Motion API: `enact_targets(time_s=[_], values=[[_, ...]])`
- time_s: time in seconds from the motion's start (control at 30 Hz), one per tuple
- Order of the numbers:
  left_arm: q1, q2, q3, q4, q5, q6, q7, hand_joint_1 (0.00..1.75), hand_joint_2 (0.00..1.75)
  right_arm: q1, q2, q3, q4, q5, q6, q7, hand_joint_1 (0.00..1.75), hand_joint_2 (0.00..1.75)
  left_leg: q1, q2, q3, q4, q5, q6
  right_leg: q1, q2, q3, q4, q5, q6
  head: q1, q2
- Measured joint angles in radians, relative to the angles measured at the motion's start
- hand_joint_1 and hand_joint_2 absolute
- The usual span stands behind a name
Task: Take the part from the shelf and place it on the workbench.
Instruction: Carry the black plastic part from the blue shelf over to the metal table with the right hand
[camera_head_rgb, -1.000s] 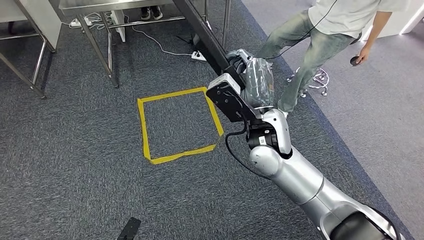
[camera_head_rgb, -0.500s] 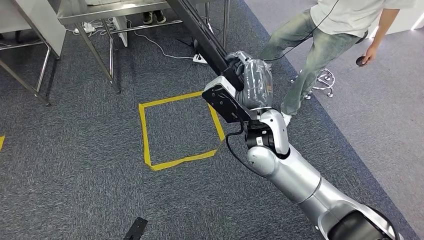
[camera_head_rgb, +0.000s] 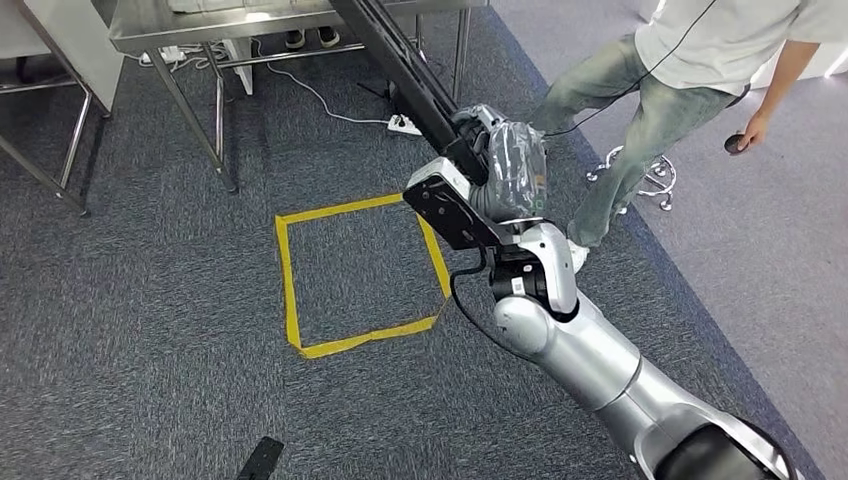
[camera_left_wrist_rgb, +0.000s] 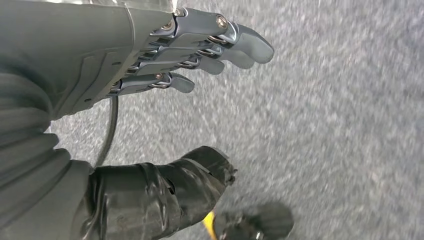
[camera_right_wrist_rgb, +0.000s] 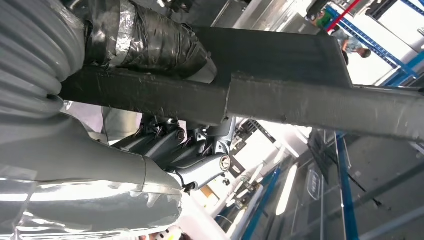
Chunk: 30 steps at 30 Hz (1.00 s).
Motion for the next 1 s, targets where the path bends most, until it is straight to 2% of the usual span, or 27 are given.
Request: enact_targets(time_s=[0.03, 0.07, 0.1, 0.13, 0.17, 0.2, 0.23, 0.27, 0.33, 0.37, 0.4, 0.47, 0.5, 0.53, 0.57, 0.6, 0.63, 0.7, 0.73, 0.77, 0.87, 0.9, 0.93, 1.0], values=[[0.0, 0.0, 0.0, 0.0, 0.0, 0.0, 0.0, 0.0, 1.75, 0.004, 0.0, 0.0, 0.0, 0.003, -0.002, 0.0, 1.75, 1.75, 0.0, -0.001, 0.013, 0.0, -0.011, 0.0, -0.002, 0.0, -0.038, 0.036, -0.021, 0.003, 0.0, 0.0], [0.001, 0.0, 0.0, 0.0, -0.001, 0.0, 0.001, 0.0, 1.75, 0.008, 0.0, 0.0, 0.001, 0.01, -0.004, -0.002, 1.75, 1.75, 0.0, -0.002, 0.028, 0.0, -0.023, -0.001, -0.004, 0.0, -0.062, 0.043, -0.029, 0.006, 0.0, 0.0], [0.001, 0.0, 0.0, 0.0, -0.003, 0.0, 0.002, 0.0, 1.75, 0.011, -0.001, 0.0, 0.001, 0.018, -0.009, -0.004, 1.75, 1.75, 0.0, -0.003, 0.045, 0.001, -0.036, -0.002, -0.006, 0.0, -0.071, 0.019, -0.017, 0.008, 0.0, 0.0], [0.002, 0.0, -0.001, 0.0, -0.005, 0.0, 0.003, 0.0, 1.75, 0.013, -0.001, 0.0, 0.001, 0.027, -0.015, -0.008, 1.75, 1.75, 0.0, -0.005, 0.063, 0.002, -0.05, -0.005, -0.009, 0.0, -0.067, -0.033, 0.022, 0.009, 0.0, 0.0], [0.002, -0.001, -0.002, 0.0, -0.007, 0.0, 0.004, 0.0, 1.75, 0.014, -0.001, 0.0, 0.001, 0.034, -0.022, -0.013, 1.75, 1.75, 0.0, -0.006, 0.077, 0.003, -0.064, -0.009, -0.012, -0.001, -0.058, -0.098, 0.084, 0.01, 0.001, 0.0], [0.001, -0.001, -0.003, 0.0, -0.008, 0.0, 0.005, 0.0, 1.75, 0.014, -0.001, 0.0, 0.001, 0.037, -0.032, -0.02, 1.75, 1.75, 0.0, -0.007, 0.089, 0.006, -0.078, -0.015, -0.012, -0.001, -0.051, -0.156, 0.134, 0.008, 0.001, 0.0], [-0.001, -0.002, -0.004, 0.0, -0.01, 0.0, 0.006, 0.0, 1.75, 0.015, -0.001, 0.0, 0.0, 0.036, -0.041, -0.027, 1.75, 1.75, 0.0, -0.008, 0.094, 0.009, -0.09, -0.022, -0.01, 0.0, -0.046, -0.195, 0.175, 0.003, 0.0, 0.0], [-0.003, -0.002, -0.005, 0.0, -0.011, 0.0, 0.008, 0.0, 1.75, 0.016, -0.001, 0.0, -0.002, 0.033, -0.049, -0.035, 1.75, 1.75, 0.001, -0.008, 0.097, 0.011, -0.098, -0.029, -0.007, 0.002, -0.045, -0.214, 0.195, -0.004, 0.0, 0.0], [-0.006, -0.002, -0.006, 0.0, -0.014, 0.0, 0.009, 0.0, 1.75, 0.019, -0.003, 0.0, -0.007, 0.013, -0.061, -0.056, 1.75, 1.75, 0.003, -0.008, 0.099, 0.02, -0.102, -0.039, -0.003, 0.005, -0.035, -0.218, 0.188, -0.02, -0.001, 0.0], [-0.006, -0.002, -0.006, 0.0, -0.015, 0.001, 0.01, 0.0, 1.75, 0.021, -0.003, -0.002, -0.01, -0.006, -0.066, -0.07, 1.75, 1.75, 0.005, -0.007, 0.092, 0.041, -0.097, -0.043, -0.003, 0.006, -0.026, -0.221, 0.183, -0.026, 0.0, 0.0], [-0.007, -0.002, -0.006, 0.0, -0.016, 0.001, 0.01, 0.0, 1.75, 0.021, -0.002, -0.003, -0.011, -0.032, -0.071, -0.085, 1.75, 1.75, 0.006, -0.005, 0.07, 0.08, -0.092, -0.046, -0.004, 0.006, -0.015, -0.225, 0.177, -0.032, -0.001, 0.0], [-0.009, -0.004, -0.009, 0.0, -0.016, 0.003, 0.011, 0.0, 1.75, 0.021, 0.0, -0.006, -0.013, -0.085, -0.072, -0.104, 1.75, 1.75, 0.009, -0.001, -0.007, 0.198, -0.103, -0.053, -0.005, 0.006, 0.005, -0.231, 0.164, -0.041, -0.002, 0.0], [-0.01, -0.005, -0.01, 0.0, -0.015, 0.003, 0.012, 0.0, 1.75, 0.021, 0.0, -0.007, -0.013, -0.11, -0.063, -0.104, 1.75, 1.75, 0.009, 0.0, -0.052, 0.254, -0.126, -0.056, -0.004, 0.007, 0.014, -0.231, 0.155, -0.043, -0.003, 0.0], [-0.008, -0.005, -0.011, 0.0, -0.013, 0.003, 0.013, 0.0, 1.75, 0.021, 0.001, -0.007, -0.013, -0.131, -0.05, -0.098, 1.75, 1.75, 0.01, 0.0, -0.091, 0.291, -0.151, -0.057, -0.003, 0.008, 0.025, -0.231, 0.146, -0.043, -0.003, 0.0], [-0.007, -0.005, -0.012, 0.0, -0.012, 0.003, 0.014, 0.0, 1.75, 0.021, 0.001, -0.007, -0.013, -0.15, -0.034, -0.089, 1.75, 1.75, 0.01, 0.0, -0.118, 0.302, -0.165, -0.057, -0.002, 0.01, 0.038, -0.231, 0.136, -0.044, -0.003, 0.0], [-0.005, -0.004, -0.012, 0.0, -0.011, 0.003, 0.014, 0.0, 1.75, 0.021, 0.0, -0.007, -0.012, -0.166, -0.02, -0.081, 1.75, 1.75, 0.009, 0.0, -0.13, 0.284, -0.158, -0.054, -0.001, 0.011, 0.052, -0.231, 0.125, -0.044, -0.003, 0.0], [-0.004, -0.003, -0.012, 0.0, -0.011, 0.003, 0.014, 0.0, 1.75, 0.02, 0.0, -0.007, -0.012, -0.179, -0.009, -0.076, 1.75, 1.75, 0.008, 0.0, -0.128, 0.238, -0.126, -0.05, 0.0, 0.012, 0.068, -0.231, 0.114, -0.043, -0.003, 0.0], [-0.004, 0.0, -0.012, 0.0, -0.01, 0.004, 0.014, 0.0, 1.75, 0.016, 0.0, -0.007, -0.012, -0.207, 0.007, -0.071, 1.75, 1.75, 0.001, 0.001, -0.102, 0.108, -0.015, -0.041, 0.001, 0.013, 0.094, -0.23, 0.093, -0.038, -0.003, 0.0], [-0.004, 0.001, -0.012, 0.0, -0.01, 0.004, 0.014, 0.0, 1.75, 0.014, 0.0, -0.007, -0.013, -0.225, 0.013, -0.072, 1.75, 1.75, -0.003, 0.001, -0.09, 0.06, 0.023, -0.037, 0.001, 0.013, 0.102, -0.23, 0.084, -0.034, -0.003, 0.0], [-0.004, 0.002, -0.013, 0.0, -0.01, 0.004, 0.015, 0.0, 1.75, 0.012, 0.0, -0.007, -0.013, -0.244, 0.018, -0.073, 1.75, 1.75, -0.006, 0.001, -0.083, 0.032, 0.047, -0.034, 0.002, 0.014, 0.105, -0.231, 0.077, -0.028, -0.003, 0.0], [-0.003, 0.003, -0.014, 0.0, -0.009, 0.004, 0.015, 0.0, 1.75, 0.009, -0.001, -0.007, -0.015, -0.295, 0.03, -0.077, 1.75, 1.75, -0.005, 0.0, -0.072, 0.017, 0.05, -0.025, 0.003, 0.013, 0.111, -0.234, 0.06, -0.011, -0.003, 0.0], [-0.004, 0.003, -0.014, 0.0, -0.009, 0.004, 0.015, 0.0, 1.75, 0.007, -0.002, -0.007, -0.015, -0.305, 0.032, -0.079, 1.75, 1.75, -0.003, 0.0, -0.064, 0.012, 0.048, -0.02, 0.004, 0.011, 0.105, -0.218, 0.049, -0.008, -0.002, 0.0], [-0.004, 0.003, -0.014, 0.0, -0.01, 0.004, 0.015, 0.0, 1.75, 0.004, -0.002, -0.007, -0.016, -0.31, 0.032, -0.081, 1.75, 1.75, -0.001, 0.0, -0.056, 0.006, 0.045, -0.015, 0.004, 0.01, 0.086, -0.179, 0.031, -0.004, -0.001, 0.0], [-0.006, 0.004, -0.014, 0.0, -0.01, 0.004, 0.015, 0.0, 1.75, 0.0, -0.003, -0.007, -0.015, -0.314, 0.032, -0.083, 1.75, 1.75, 0.0, 0.0, -0.042, 0.003, 0.033, -0.006, 0.004, 0.007, 0.01, -0.051, -0.013, -0.001, 0.001, 0.0]])
